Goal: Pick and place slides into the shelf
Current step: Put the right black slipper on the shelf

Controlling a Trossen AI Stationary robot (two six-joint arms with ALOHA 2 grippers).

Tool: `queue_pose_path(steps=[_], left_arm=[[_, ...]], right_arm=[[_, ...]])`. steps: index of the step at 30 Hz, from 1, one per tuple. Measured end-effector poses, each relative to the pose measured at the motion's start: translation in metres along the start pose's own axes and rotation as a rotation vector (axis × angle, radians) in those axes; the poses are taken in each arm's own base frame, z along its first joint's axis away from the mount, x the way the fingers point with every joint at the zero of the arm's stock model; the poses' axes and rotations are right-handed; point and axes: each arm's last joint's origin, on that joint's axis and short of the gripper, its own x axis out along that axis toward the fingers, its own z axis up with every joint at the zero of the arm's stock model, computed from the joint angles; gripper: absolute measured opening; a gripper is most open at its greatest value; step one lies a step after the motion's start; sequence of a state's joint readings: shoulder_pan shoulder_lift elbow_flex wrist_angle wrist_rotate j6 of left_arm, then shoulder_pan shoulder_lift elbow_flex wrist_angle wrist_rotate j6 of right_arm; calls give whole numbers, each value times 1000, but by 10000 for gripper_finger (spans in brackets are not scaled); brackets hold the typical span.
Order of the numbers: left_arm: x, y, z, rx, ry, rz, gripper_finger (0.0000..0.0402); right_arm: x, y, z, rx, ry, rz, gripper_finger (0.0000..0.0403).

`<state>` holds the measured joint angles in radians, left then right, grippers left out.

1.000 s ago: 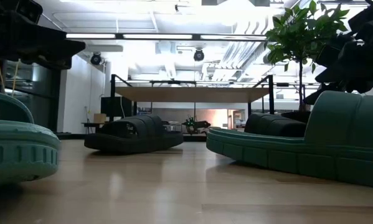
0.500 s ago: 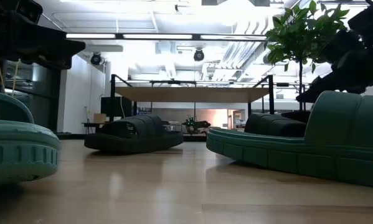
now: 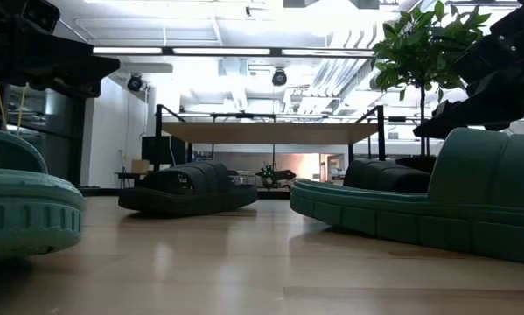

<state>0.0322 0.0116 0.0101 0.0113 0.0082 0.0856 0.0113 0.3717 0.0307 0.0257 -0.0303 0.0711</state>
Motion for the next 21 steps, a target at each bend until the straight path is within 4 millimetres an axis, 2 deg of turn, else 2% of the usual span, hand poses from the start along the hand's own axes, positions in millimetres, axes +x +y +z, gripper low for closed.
queue_pose_path(steps=[4, 15, 21], left_arm=[[0, 0, 0, -65, 0, 0, 216], [0, 0, 0, -94, 0, 9, 216], [0, 3, 3, -94, -29, 80, 216]], right_arm=[[0, 0, 0, 47, -2, 0, 252], [0, 0, 0, 165, -2, -8, 252], [0, -2, 0, 192, -14, -70, 252]])
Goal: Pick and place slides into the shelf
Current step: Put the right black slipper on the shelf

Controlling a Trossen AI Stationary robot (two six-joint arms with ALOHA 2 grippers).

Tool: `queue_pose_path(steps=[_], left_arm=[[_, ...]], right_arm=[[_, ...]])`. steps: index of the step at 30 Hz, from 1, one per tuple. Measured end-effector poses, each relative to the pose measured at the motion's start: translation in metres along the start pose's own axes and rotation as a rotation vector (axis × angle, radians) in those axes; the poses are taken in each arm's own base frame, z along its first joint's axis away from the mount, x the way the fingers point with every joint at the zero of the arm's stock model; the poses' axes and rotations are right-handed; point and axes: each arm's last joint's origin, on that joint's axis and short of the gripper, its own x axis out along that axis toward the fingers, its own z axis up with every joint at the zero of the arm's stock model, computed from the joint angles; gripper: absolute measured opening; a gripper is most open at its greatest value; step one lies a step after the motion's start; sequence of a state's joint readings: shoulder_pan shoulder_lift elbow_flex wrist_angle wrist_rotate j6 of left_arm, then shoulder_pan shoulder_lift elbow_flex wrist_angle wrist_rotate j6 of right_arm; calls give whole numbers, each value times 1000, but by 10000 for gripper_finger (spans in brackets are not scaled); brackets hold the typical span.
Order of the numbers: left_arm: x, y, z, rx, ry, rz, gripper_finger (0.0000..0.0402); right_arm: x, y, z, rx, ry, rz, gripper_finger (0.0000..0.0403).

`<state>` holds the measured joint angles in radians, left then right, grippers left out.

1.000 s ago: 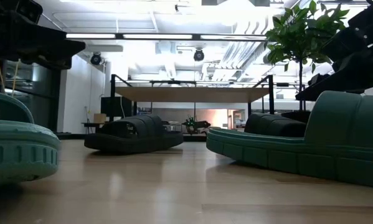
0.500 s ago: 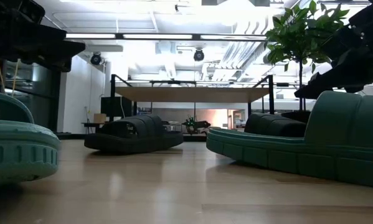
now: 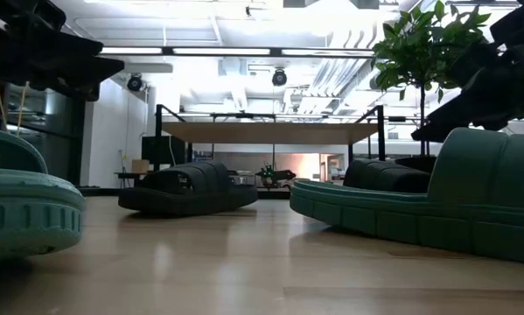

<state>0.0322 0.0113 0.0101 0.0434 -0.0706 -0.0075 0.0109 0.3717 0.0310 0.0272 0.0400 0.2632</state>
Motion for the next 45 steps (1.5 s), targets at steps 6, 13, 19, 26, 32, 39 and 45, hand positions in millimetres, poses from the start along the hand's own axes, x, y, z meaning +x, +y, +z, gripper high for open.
queue_pose_path(steps=[6, 13, 19, 26, 32, 39, 45], left_arm=[[0, -1, 6, -4, -67, -34, 216], [-1, 2, 15, -12, -151, 56, 216], [-2, 2, 19, -57, -192, 72, 216], [-5, 2, 40, -110, -240, 69, 216], [-7, 5, 62, -153, -200, 170, 216], [-1, 6, 84, -197, -27, 232, 216], [9, 6, 96, -198, 3, 243, 216]], right_arm=[[0, -1, 0, -1, -7, -28, 252], [0, -2, 0, 19, -17, -64, 252], [0, -1, 1, 77, -24, -37, 252], [-1, 3, 15, 5, -163, 2, 252], [-5, 4, 29, -54, -188, -72, 252], [-23, 15, 72, -138, -125, -154, 252], [-40, 28, 111, -221, -98, -207, 252]])
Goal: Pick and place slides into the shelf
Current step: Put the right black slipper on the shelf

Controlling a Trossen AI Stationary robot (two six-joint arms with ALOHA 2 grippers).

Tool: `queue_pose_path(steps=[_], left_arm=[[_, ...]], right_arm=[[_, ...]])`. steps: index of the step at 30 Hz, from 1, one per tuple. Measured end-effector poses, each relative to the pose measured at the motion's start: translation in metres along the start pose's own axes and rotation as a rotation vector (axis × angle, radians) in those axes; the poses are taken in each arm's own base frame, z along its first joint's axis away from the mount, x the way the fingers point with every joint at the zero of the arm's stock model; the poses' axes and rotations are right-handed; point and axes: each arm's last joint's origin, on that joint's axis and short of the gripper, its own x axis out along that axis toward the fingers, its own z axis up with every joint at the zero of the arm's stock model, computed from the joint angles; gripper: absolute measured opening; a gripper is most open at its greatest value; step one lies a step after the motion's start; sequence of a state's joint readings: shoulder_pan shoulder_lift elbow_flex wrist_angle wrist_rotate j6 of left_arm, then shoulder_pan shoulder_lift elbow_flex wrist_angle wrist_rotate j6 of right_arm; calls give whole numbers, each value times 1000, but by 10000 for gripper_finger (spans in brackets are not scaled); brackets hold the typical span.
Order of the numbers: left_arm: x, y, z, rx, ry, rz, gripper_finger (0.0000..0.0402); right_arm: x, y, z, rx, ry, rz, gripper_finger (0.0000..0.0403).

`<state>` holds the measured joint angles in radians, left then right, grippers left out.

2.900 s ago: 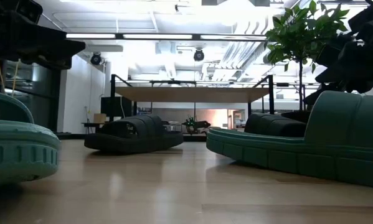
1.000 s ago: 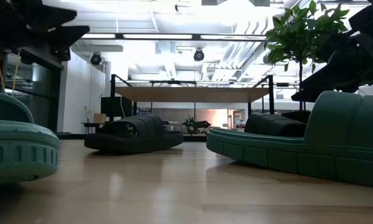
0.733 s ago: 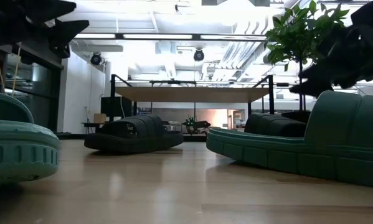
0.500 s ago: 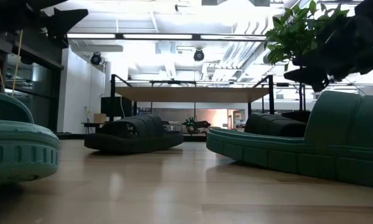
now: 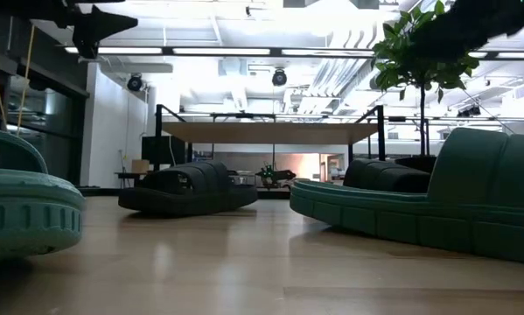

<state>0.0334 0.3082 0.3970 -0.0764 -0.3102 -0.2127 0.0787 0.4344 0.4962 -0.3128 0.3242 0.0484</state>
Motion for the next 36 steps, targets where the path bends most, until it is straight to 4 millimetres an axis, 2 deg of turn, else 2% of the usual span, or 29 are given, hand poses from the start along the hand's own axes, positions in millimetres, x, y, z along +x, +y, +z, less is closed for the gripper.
queue_pose_path(steps=[6, 15, 24, 30, 36], left_arm=[[3, -1, 4, 11, 10, 29, 216], [4, 15, 3, 18, 67, 165, 216], [4, 31, 5, -22, 89, 154, 216], [3, 39, 6, -38, 93, 161, 216], [2, 44, 7, -46, 94, 150, 216]], right_arm=[[2, 10, 24, -90, 67, -34, 252], [21, 43, 35, -277, 204, -104, 252], [38, 96, 19, -531, 248, -254, 252], [41, 131, -3, -652, 233, -319, 252], [47, 156, -28, -679, 233, -323, 252]])
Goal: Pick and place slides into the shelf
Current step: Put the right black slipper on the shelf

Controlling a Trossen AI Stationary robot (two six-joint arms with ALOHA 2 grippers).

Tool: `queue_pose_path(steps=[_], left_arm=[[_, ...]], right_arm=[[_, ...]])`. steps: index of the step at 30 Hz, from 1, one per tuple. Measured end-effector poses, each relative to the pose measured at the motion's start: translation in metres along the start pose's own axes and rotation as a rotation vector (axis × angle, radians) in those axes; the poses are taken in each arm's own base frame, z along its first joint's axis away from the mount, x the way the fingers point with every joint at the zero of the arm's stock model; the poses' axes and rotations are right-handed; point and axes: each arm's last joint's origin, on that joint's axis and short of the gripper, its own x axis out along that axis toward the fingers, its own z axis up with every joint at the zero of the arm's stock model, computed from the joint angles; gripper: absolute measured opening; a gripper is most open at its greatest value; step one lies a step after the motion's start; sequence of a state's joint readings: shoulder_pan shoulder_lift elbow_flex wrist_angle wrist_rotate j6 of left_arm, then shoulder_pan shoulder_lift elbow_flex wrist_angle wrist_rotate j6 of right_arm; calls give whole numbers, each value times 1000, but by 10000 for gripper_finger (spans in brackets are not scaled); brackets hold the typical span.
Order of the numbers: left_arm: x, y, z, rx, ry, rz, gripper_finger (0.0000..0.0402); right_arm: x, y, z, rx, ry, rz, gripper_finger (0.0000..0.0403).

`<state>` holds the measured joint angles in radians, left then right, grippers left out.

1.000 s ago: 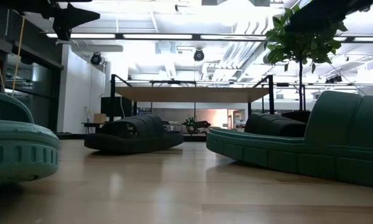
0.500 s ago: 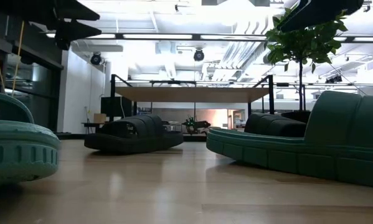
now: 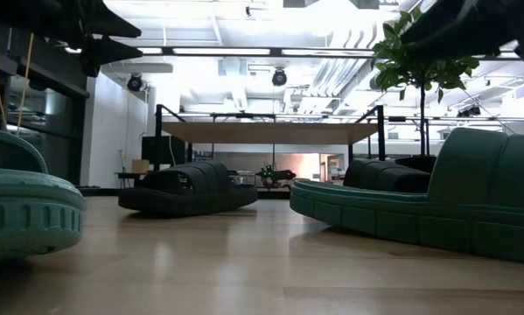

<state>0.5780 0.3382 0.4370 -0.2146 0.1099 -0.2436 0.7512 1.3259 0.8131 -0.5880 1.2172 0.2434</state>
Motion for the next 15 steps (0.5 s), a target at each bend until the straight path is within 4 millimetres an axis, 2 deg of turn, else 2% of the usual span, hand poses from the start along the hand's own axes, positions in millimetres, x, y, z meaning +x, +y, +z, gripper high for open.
queue_pose_path(steps=[9, 15], left_arm=[[0, 3, -1, -5, 11, 12, 216], [0, 3, -1, -4, 11, 11, 216]], right_arm=[[3, 41, -11, -6, 30, 32, 252], [4, 56, -20, 9, 77, 83, 252]])
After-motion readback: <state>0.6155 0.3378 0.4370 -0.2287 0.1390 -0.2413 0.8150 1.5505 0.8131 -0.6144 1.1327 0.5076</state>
